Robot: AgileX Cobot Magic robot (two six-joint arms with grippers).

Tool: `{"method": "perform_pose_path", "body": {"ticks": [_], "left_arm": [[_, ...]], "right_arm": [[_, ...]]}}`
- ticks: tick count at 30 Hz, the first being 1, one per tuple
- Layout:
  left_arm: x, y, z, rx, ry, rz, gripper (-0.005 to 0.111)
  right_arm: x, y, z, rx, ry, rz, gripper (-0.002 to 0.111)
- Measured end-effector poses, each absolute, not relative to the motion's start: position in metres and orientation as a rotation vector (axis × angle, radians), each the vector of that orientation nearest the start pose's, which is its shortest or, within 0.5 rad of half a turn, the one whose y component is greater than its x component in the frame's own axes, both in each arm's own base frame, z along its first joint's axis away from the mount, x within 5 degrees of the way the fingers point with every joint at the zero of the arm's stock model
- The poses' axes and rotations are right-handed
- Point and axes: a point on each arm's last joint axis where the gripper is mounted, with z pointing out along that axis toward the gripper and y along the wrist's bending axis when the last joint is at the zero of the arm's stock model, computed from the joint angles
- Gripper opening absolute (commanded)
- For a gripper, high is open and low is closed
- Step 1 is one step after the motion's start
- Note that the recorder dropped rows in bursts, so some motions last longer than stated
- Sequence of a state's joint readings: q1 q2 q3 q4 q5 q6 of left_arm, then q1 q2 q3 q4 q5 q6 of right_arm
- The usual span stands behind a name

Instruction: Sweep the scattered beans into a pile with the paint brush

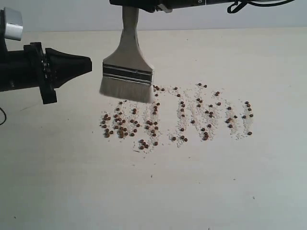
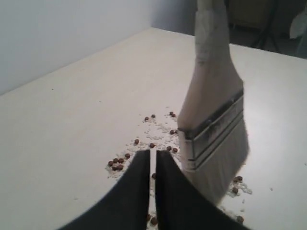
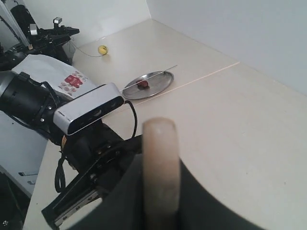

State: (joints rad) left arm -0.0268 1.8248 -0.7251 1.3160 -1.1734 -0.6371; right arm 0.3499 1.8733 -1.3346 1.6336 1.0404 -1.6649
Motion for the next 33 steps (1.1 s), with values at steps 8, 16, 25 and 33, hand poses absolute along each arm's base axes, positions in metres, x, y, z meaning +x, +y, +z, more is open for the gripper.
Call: {"method": "perform_pose_path", "body": {"ticks": [8, 16, 25, 33], "left_arm": [[0.302, -0.089, 0.160, 0.853, 1.743, -0.830, 0.000], [0.294, -0.113, 0.161, 0.912, 1.718, -0.891, 0.000], [0.288, -0.127, 0.160, 0.967, 1.712, -0.913, 0.000], [0.292, -0.117, 0.156, 0.945, 1.771, -0.869, 0.000]], "right_arm": [[0.352, 0.211, 0.279, -0.909, 1.659, 1.259, 0.000], [0.352, 0.211, 0.279, -0.895, 1.669, 1.268, 0.000], [0.353, 0.211, 0.279, -0.883, 1.679, 1.268, 0.000], [0.355, 0.210, 0.278, -0.861, 1.713, 1.215, 0.000]]}}
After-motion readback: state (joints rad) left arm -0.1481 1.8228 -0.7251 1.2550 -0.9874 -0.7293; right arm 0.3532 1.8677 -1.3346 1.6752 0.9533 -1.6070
